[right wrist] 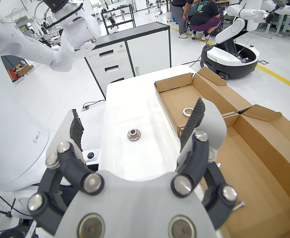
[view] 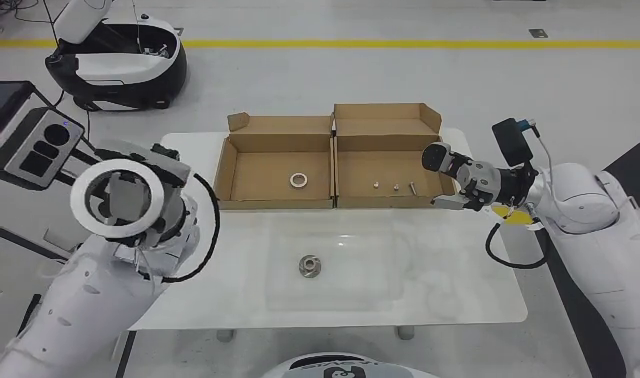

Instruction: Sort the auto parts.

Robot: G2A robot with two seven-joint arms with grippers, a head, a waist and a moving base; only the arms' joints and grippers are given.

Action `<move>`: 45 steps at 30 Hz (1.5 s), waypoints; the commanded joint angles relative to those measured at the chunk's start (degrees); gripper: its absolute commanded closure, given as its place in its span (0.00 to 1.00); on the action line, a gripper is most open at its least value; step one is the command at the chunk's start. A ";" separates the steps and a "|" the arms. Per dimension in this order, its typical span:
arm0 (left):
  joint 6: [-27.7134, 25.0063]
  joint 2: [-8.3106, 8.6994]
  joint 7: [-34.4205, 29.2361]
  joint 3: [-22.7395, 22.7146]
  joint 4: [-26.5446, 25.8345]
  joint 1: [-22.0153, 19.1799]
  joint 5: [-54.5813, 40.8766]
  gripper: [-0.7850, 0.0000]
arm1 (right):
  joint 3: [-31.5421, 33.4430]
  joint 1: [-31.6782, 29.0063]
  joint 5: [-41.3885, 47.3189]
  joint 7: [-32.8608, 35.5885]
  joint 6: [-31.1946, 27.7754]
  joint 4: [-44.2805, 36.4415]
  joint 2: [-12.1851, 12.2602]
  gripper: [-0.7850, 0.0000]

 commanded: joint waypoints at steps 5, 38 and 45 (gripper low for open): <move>0.00 1.44 -8.19 -0.24 3.06 0.29 1.61 1.00 | 0.00 0.00 0.00 0.00 0.00 0.00 0.00 0.00; 0.00 2.21 -12.64 -0.36 1.43 -0.89 -11.41 1.00 | 0.00 0.00 0.00 0.00 0.00 0.00 0.00 0.00; 2.75 2.00 -13.71 -0.15 1.39 -0.30 -11.49 1.00 | 0.00 0.00 0.00 0.00 0.00 0.00 0.00 0.00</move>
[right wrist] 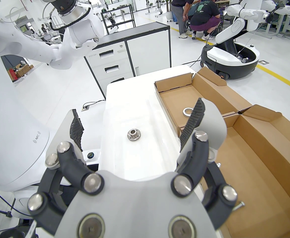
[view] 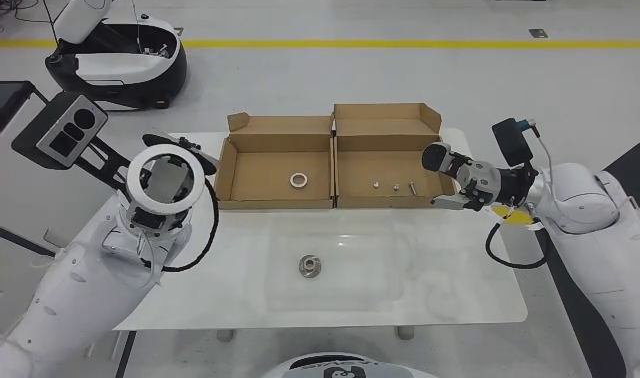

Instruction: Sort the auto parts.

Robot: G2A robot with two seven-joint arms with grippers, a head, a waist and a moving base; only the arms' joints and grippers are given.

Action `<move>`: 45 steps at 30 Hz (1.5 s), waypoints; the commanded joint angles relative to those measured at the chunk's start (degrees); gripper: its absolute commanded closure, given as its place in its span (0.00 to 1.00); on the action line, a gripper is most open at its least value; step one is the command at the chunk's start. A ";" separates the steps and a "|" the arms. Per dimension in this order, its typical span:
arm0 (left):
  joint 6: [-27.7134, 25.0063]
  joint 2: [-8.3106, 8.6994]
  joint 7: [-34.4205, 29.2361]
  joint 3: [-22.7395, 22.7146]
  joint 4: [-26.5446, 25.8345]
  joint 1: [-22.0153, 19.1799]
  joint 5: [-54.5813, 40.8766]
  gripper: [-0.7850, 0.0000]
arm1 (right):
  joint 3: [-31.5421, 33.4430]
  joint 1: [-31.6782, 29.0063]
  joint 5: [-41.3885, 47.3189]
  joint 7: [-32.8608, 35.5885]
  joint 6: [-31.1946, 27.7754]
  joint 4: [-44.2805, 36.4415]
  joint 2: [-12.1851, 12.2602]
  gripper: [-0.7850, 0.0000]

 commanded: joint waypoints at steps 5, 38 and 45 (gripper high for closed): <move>7.79 -1.12 -4.72 1.08 1.13 -0.44 2.05 1.00 | 0.00 0.00 0.00 0.00 0.00 0.00 0.00 0.00; 31.94 -8.19 -39.97 14.14 20.69 -19.55 23.90 1.00 | 0.00 0.00 0.00 0.00 0.00 0.00 0.00 0.00; 38.88 -11.48 -45.84 20.43 27.40 -26.78 29.74 1.00 | 0.00 0.00 0.00 0.00 0.00 0.00 0.00 0.00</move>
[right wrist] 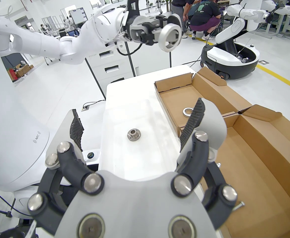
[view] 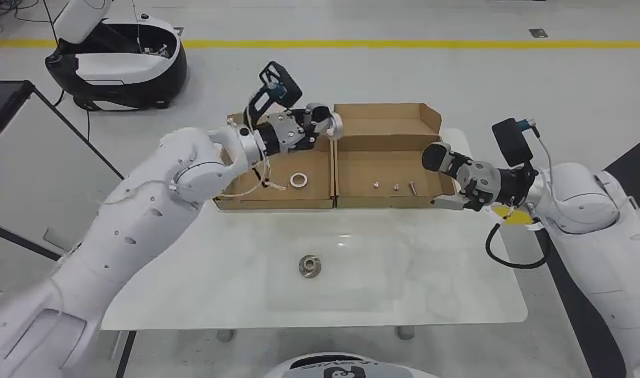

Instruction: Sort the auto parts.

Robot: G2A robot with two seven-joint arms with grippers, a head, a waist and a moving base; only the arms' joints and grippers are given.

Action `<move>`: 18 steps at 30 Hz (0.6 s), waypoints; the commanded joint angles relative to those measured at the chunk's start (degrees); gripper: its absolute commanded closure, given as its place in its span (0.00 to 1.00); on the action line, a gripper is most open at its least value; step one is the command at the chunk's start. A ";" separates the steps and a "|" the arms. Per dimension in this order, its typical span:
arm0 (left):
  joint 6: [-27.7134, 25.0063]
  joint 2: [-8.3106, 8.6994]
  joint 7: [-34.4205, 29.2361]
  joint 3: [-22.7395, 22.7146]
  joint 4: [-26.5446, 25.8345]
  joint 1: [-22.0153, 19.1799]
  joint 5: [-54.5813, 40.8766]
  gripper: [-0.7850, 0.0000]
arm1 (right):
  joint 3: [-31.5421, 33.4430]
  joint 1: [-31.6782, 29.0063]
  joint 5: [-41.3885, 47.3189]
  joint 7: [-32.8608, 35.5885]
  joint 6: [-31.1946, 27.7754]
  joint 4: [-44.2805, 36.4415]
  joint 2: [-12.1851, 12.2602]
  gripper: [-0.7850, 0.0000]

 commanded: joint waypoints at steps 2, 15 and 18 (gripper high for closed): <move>1.16 -1.32 -3.43 2.75 3.36 -2.82 2.59 1.00 | 0.00 0.00 0.00 0.00 0.00 0.00 0.00 0.00; -6.14 -5.51 -11.76 9.06 18.00 -9.95 6.42 1.00 | 0.00 0.00 0.00 0.00 0.00 0.00 0.00 0.00; -7.54 -6.16 -12.66 9.95 21.19 -10.72 7.89 1.00 | 0.00 0.00 0.00 0.00 0.00 0.00 0.00 0.00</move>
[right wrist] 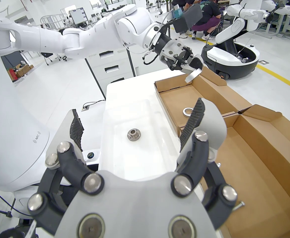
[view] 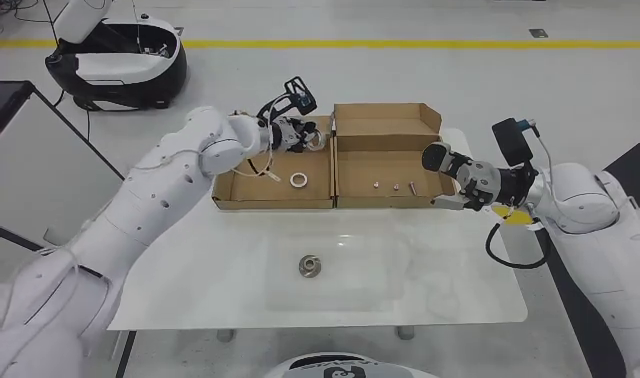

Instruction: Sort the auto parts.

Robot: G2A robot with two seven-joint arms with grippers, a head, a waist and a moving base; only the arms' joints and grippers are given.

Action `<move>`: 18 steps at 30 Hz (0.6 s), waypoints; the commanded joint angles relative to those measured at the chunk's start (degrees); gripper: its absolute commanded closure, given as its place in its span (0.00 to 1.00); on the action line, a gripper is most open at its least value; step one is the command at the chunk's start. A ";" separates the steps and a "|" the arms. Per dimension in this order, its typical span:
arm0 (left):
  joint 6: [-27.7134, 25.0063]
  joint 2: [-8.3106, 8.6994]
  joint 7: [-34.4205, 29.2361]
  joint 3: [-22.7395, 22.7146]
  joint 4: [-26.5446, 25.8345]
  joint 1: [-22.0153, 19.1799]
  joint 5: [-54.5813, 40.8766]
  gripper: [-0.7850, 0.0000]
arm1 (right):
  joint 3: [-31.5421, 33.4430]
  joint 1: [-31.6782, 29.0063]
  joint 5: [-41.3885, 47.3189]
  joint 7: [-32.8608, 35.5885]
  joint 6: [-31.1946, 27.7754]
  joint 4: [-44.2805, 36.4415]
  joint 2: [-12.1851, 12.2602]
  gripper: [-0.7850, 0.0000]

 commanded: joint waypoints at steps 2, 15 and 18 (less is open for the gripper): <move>-0.86 -0.66 -1.40 1.11 3.26 -0.89 2.51 1.00 | 0.00 0.00 0.00 0.00 0.00 0.00 0.00 0.00; -6.41 -4.96 -5.55 6.83 15.74 -5.85 10.22 1.00 | 0.00 0.00 0.00 0.00 0.00 0.00 0.00 0.00; -7.78 -6.17 -5.20 8.56 19.09 -6.61 12.92 1.00 | 0.00 0.00 0.00 0.00 0.00 0.00 0.00 0.00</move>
